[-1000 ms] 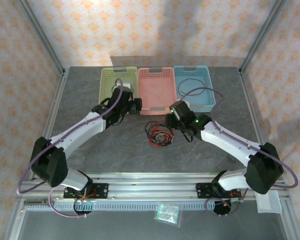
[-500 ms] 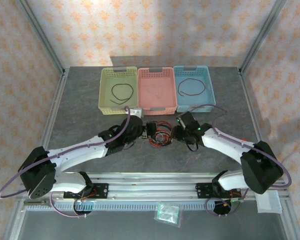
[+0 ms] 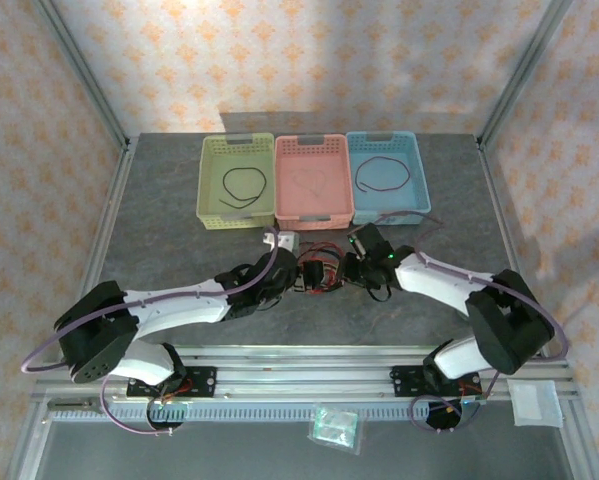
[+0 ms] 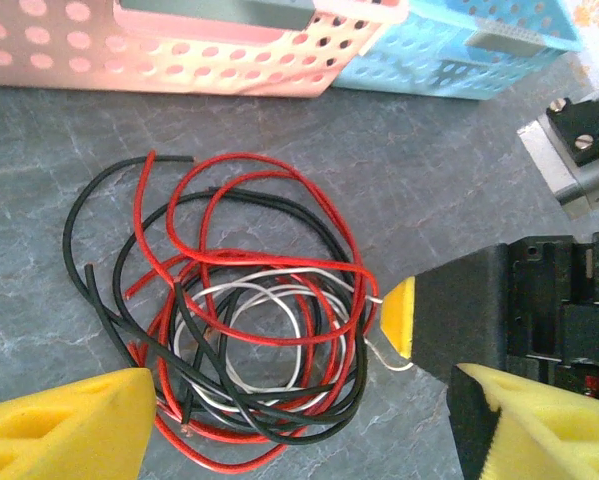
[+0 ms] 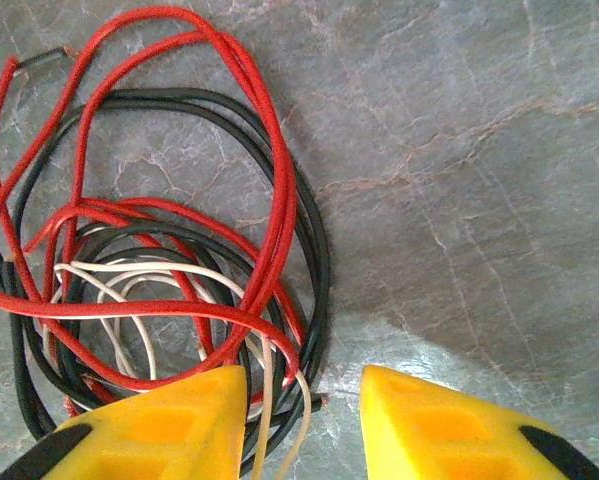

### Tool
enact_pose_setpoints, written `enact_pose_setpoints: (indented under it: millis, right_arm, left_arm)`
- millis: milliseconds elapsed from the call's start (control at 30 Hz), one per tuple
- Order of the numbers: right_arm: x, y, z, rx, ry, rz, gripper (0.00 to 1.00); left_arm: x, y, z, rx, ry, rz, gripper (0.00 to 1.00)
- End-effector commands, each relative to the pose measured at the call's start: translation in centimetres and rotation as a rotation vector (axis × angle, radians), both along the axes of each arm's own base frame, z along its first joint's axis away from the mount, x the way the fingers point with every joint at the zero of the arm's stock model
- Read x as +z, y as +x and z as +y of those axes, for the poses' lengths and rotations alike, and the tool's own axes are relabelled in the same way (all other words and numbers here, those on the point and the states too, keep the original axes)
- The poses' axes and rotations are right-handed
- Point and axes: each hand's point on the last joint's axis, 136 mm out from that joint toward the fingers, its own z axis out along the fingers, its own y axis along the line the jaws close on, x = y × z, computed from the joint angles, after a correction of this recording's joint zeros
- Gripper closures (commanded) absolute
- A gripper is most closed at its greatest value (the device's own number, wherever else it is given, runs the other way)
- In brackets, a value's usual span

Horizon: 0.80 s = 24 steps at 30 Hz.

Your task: Untangle the cables

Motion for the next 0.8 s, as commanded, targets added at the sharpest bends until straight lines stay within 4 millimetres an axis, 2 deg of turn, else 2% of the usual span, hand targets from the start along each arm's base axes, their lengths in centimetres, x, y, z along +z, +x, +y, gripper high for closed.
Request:
enact_pose_setpoints:
  millis: [0,367,567,667,733,767]
  right_arm:
    - [0.9,1.0,0.7,-0.001,0.030,-0.026,0.70]
    - [0.8,1.1,0.9,0.009,0.032,-0.026,0.84]
    - [2.0,1.5,1.0,0.024,0.034,-0.064,0.91]
    - [2.7,1.6,1.2,0.046,0.040,-0.087,1.00]
    - [3.2,1.5,1.4,0.068,0.051,-0.099,1.00]
    - [3.4,1.4,1.4,0.077,0.054,-0.105,1.00]
  left_arm:
    - [-0.7,0.2,-0.4,0.011,-0.010,-0.001,0.22]
    - [-2.0,1.0,-1.0,0.006,0.054,0.006,0.24]
    - [-2.7,1.5,-1.2,0.016,0.101,0.029,0.23]
    - [-3.0,1.8,-1.3,0.024,0.109,0.034,0.23]
    - [-3.2,2.0,-1.4,0.033,0.112,0.038,0.22]
    - [-3.4,2.0,-1.5,0.035,0.114,0.041,0.18]
